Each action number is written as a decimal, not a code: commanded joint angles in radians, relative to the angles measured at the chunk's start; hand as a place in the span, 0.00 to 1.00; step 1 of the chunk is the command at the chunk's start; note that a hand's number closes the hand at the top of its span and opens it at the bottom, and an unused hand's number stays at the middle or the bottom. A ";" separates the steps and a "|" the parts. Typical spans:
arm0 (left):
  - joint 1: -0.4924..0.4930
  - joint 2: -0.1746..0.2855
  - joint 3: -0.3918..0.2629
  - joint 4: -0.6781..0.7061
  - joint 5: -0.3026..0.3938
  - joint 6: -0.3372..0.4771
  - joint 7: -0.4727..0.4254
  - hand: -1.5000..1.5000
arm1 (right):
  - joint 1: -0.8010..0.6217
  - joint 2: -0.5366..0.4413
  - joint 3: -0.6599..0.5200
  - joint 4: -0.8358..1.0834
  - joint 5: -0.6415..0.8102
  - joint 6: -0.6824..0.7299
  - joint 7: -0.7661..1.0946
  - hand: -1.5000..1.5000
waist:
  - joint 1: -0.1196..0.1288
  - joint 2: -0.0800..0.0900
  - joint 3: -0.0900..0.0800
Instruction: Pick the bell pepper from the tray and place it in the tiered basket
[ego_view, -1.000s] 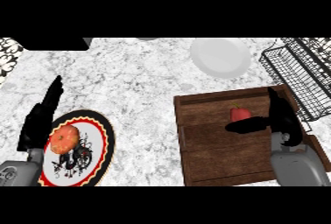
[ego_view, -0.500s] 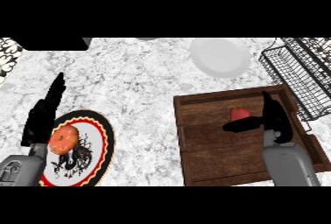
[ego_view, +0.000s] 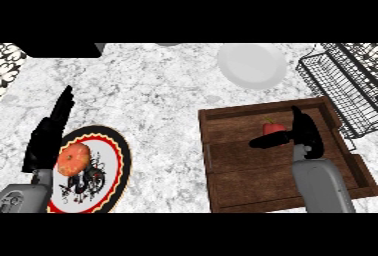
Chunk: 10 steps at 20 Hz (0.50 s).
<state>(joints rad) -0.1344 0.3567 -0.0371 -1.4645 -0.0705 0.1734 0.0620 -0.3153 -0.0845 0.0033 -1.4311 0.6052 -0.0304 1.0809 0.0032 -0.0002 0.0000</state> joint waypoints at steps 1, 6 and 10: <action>-0.021 -0.010 0.020 0.023 -0.009 -0.019 0.002 0.50 | -0.059 0.051 -0.025 0.133 -0.003 -0.046 0.019 0.00 | 0.002 0.002 0.000; 0.004 -0.006 0.016 -0.003 -0.016 -0.024 0.001 0.50 | -0.054 -0.004 0.065 0.146 -0.002 0.121 -0.063 1.00 | 0.007 0.001 0.000; -0.013 -0.009 0.062 0.090 -0.009 -0.051 -0.067 0.50 | -0.040 0.043 0.093 0.089 0.049 0.065 -0.011 1.00 | -0.003 0.000 0.000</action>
<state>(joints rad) -0.1505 0.3452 -0.0057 -1.4317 -0.0836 0.1460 0.0482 -0.3555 -0.0965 0.0484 -1.3273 0.6303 0.0346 1.0134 -0.0018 -0.0089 -0.0123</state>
